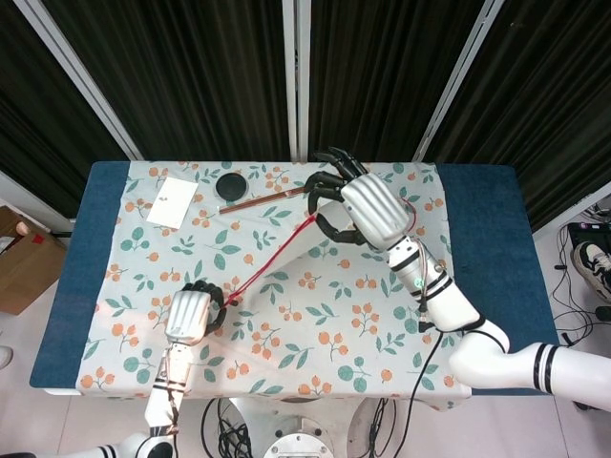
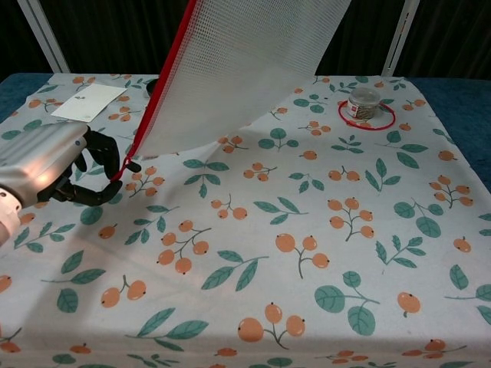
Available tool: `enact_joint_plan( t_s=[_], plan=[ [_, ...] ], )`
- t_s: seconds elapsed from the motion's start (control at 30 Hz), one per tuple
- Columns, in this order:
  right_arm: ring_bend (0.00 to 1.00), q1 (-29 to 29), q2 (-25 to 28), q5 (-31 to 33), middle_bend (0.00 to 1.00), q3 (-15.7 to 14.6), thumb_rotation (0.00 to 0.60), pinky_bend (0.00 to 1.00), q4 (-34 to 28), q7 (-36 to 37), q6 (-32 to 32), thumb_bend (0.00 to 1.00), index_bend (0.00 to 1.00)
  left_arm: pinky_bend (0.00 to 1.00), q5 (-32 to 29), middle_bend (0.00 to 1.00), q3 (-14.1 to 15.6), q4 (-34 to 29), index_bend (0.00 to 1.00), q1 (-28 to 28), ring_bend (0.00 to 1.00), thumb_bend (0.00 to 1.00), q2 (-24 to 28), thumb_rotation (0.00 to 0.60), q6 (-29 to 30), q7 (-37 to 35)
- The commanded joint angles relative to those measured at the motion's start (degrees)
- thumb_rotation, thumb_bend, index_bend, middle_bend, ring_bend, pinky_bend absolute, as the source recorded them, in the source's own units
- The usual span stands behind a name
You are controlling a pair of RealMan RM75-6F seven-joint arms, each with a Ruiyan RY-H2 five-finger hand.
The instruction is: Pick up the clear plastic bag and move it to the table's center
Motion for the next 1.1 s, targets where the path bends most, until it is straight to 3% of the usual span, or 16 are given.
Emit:
enact_joint_plan(
  t_s=[0.03, 0.33, 0.4, 0.43, 0.53, 0.7, 0.83, 0.93, 1.0, 1.1],
  plan=[
    [0.09, -1.1, 1.3, -0.9, 0.35, -0.1, 0.6, 0.03, -0.4, 1.5, 0.4, 0.52, 0.87, 0.44, -0.9, 0.51, 0.1, -0.1, 0.73, -0.2, 0.39, 0.37, 0.4, 0.6, -0.9, 0.4],
    [0.09, -3.2, 2.8, -2.7, 0.35, -0.8, 0.6, 0.03, -0.4, 3.8, 1.5, 0.52, 0.87, 0.44, -2.0, 0.5, 0.3, -0.8, 0.71, -0.6, 0.38, 0.37, 1.4, 0.6, -1.8, 1.7],
    [0.09, -3.7, 2.0, -4.1, 0.35, -1.6, 0.6, 0.03, 0.0, 3.6, 2.3, 0.52, 0.87, 0.42, -2.0, 0.47, 0.4, -2.1, 0.6, -0.7, 0.36, 0.36, 2.3, 0.6, -1.9, 2.0],
    [0.09, -4.0, 1.4, -5.1, 0.35, -2.2, 0.6, 0.03, 0.2, 3.5, 3.0, 0.52, 0.87, 0.39, -2.1, 0.41, 0.4, -3.1, 0.46, -0.7, 0.33, 0.34, 3.0, 0.6, -2.1, 2.2],
    [0.09, -5.5, -1.0, -9.3, 0.35, -4.5, 0.6, 0.03, 1.4, 4.0, 6.3, 0.52, 0.87, 0.28, -1.8, 0.27, 0.0, -7.0, 0.19, -0.7, 0.22, 0.27, 5.5, 0.6, -1.9, 1.9],
    [0.09, -8.8, -4.4, -17.8, 0.33, -9.8, 0.6, 0.03, 4.1, 5.0, 12.3, 0.52, 0.85, 0.2, 0.0, 0.18, -0.8, -12.9, 0.13, -0.4, 0.13, 0.12, 10.5, 0.6, 0.3, 1.7],
    [0.09, -11.1, -5.5, -23.0, 0.32, -14.4, 0.6, 0.02, 5.5, 4.2, 14.5, 0.51, 0.8, 0.19, 0.4, 0.17, -2.0, -16.6, 0.12, -0.3, 0.12, 0.08, 14.2, 0.6, 1.7, 2.6],
    [0.08, -13.2, -4.4, -25.3, 0.29, -18.7, 0.6, 0.01, 5.0, 2.0, 13.7, 0.49, 0.67, 0.19, 0.4, 0.17, -3.6, -17.5, 0.12, -0.2, 0.12, 0.07, 15.9, 0.6, 3.5, 2.9],
    [0.06, -14.1, -2.8, -25.3, 0.24, -21.1, 0.6, 0.01, 4.1, 0.1, 11.7, 0.45, 0.52, 0.19, 0.0, 0.17, -4.4, -17.6, 0.12, -0.2, 0.12, 0.07, 16.6, 0.6, 4.0, 2.3],
    [0.0, -15.2, 0.9, -22.2, 0.12, -24.2, 0.6, 0.0, 1.4, -4.1, 6.2, 0.26, 0.18, 0.19, -0.5, 0.17, -5.3, -16.9, 0.13, -0.4, 0.12, 0.04, 17.6, 0.6, 3.9, 0.2]
  ],
)
